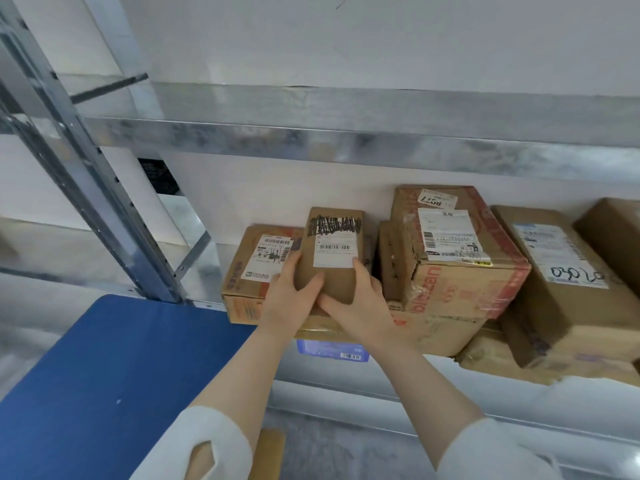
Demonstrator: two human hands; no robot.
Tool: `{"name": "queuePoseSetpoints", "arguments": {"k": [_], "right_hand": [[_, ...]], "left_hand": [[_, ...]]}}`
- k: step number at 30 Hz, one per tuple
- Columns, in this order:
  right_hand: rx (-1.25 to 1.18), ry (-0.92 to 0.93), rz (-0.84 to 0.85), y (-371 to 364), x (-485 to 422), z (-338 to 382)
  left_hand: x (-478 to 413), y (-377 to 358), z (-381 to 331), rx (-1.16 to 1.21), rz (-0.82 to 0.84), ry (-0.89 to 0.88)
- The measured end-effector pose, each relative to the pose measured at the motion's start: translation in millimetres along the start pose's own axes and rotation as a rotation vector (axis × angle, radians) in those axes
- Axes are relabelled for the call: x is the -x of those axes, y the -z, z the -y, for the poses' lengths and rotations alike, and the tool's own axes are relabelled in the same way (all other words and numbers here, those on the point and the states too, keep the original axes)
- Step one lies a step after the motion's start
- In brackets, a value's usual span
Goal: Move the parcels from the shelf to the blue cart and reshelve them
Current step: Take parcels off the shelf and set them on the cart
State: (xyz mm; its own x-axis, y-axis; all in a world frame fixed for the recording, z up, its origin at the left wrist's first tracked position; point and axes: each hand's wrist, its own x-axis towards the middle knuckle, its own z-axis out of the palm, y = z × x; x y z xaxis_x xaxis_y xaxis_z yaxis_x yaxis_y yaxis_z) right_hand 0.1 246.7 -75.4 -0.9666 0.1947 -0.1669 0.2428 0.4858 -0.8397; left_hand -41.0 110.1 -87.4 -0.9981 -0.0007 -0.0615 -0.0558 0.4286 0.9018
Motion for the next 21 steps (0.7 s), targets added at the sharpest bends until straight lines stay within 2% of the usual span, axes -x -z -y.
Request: {"name": "queuePoseSetpoints", "arguments": {"k": [4, 9, 18, 21], "right_hand": [[-0.085, -0.004, 0.041, 4, -3, -3], [-0.074, 0.000, 0.059, 5, -3, -4], [-0.074, 0.118, 0.067, -3, 21, 12], [-0.081, 0.199, 0.141, -16, 42, 29]], "left_hand": [[-1, -1, -2, 0.054, 0.016, 0.013], [3, -1, -4, 0.130, 0.023, 0.026], [37, 21, -7, 0.178, -0.108, 0.032], [65, 47, -5, 0.193, -0.188, 0.076]]}}
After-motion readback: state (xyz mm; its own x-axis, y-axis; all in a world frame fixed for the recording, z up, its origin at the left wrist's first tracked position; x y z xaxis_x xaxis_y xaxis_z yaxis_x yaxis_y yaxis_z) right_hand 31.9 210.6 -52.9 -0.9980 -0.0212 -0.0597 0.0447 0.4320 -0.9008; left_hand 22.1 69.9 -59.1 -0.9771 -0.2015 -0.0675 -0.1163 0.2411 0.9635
